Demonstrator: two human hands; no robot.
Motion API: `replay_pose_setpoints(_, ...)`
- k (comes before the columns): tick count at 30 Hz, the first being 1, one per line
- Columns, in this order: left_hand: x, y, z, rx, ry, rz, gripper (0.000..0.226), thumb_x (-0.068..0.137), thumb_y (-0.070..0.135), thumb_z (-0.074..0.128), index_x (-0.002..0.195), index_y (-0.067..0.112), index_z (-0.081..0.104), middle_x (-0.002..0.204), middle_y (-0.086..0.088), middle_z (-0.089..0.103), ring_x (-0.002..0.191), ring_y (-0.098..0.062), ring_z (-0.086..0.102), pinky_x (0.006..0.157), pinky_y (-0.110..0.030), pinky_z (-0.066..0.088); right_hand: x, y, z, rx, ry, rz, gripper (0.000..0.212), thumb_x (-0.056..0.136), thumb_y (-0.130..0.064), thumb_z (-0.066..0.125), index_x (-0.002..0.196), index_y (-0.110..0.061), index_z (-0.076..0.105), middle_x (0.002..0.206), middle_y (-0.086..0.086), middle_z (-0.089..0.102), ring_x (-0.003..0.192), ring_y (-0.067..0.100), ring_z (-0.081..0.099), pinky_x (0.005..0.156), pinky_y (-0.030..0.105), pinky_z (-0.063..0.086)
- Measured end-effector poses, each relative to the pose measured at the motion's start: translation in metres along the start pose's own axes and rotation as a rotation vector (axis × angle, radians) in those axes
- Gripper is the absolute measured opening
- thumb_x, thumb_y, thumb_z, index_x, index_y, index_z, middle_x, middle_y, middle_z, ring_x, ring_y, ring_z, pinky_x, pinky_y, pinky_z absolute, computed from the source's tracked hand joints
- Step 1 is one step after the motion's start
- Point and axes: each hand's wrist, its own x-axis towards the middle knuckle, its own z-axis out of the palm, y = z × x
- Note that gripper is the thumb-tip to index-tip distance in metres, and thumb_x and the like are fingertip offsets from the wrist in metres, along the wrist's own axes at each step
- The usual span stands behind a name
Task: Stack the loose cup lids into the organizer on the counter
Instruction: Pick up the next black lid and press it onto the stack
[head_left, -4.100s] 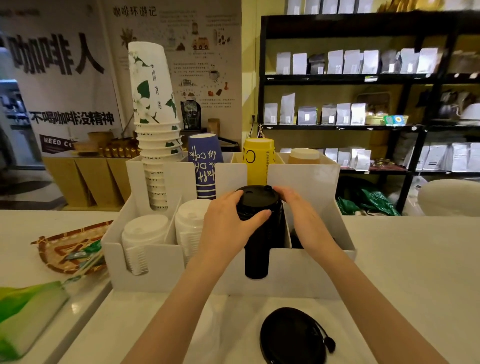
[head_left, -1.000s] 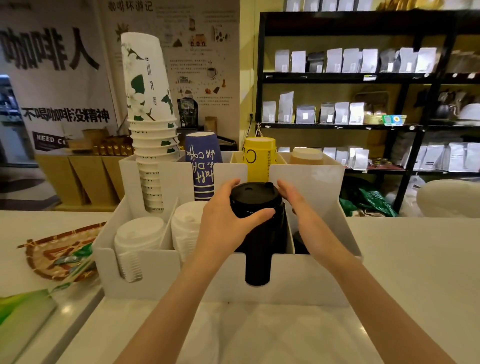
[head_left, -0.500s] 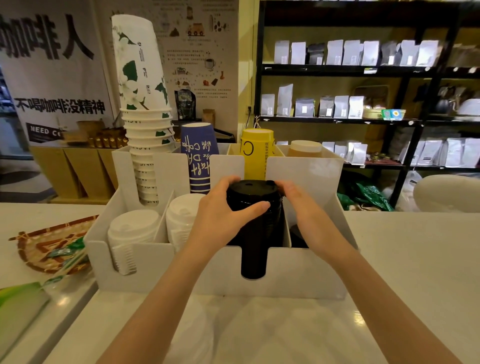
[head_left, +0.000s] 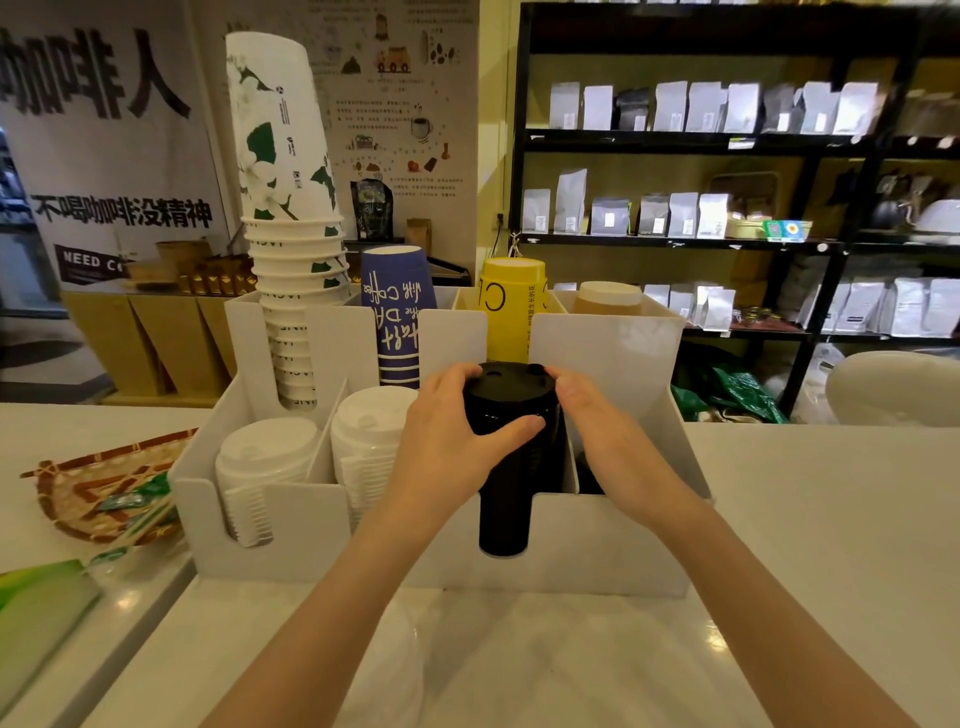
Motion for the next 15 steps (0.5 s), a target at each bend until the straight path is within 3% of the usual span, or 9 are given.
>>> replay_pose_setpoints(6,-0.002,0.000,0.001,0.047,-0.021,0.026,0.063,0.072,0.042,0.067,0.124,0.018,0.041,0.125,-0.001,0.048,0.103,-0.008,0.040,0.083,-0.019,0.034,0.000,0.003,-0.001,-0.037,-0.035,0.025,0.045,0.094,-0.038,0.027,0.138,-0.032,0.027,0.132,-0.018,0.037,0.122,-0.004,0.030,0.103,0.016,0.021)
replay_pose_setpoints(8,-0.003,0.001,0.001,0.075,-0.029,0.043,0.060,0.074,0.041,0.065,0.124,0.016,0.041,0.124,-0.002,0.048,0.104,-0.009,0.041,0.084,-0.018,0.034,-0.002,0.001,0.000,-0.057,-0.061,-0.003,0.037,0.095,-0.035,0.030,0.131,-0.041,0.031,0.122,-0.025,0.043,0.110,-0.014,0.038,0.093,0.001,0.025)
replay_pose_setpoints(11,-0.004,0.002,0.003,0.198,-0.017,0.123,0.053,0.080,0.039,0.058,0.123,0.013,0.043,0.126,-0.007,0.045,0.119,-0.019,0.040,0.100,-0.027,0.035,-0.007,-0.006,0.002,-0.127,-0.062,-0.037,0.027,0.094,-0.031,0.035,0.108,-0.055,0.035,0.105,-0.025,0.050,0.091,-0.025,0.044,0.074,-0.006,0.034)
replay_pose_setpoints(13,-0.006,0.003,0.005,0.338,-0.020,0.181,0.051,0.084,0.038,0.052,0.127,0.013,0.042,0.143,-0.012,0.035,0.137,-0.025,0.022,0.115,-0.036,0.017,-0.015,-0.010,0.002,-0.175,-0.071,-0.036,0.032,0.093,-0.031,0.039,0.119,-0.048,0.034,0.109,-0.026,0.046,0.089,-0.026,0.044,0.072,-0.010,0.032)
replay_pose_setpoints(15,-0.012,0.007,0.007,0.419,0.004,0.266,0.053,0.085,0.042,0.047,0.130,0.015,0.041,0.149,-0.011,0.029,0.142,-0.026,0.014,0.113,-0.035,0.008,-0.025,-0.014,-0.001,-0.226,-0.061,-0.017,0.055,0.092,-0.035,0.041,0.140,-0.033,0.017,0.124,-0.031,0.040,0.104,-0.017,0.044,0.088,-0.003,0.034)
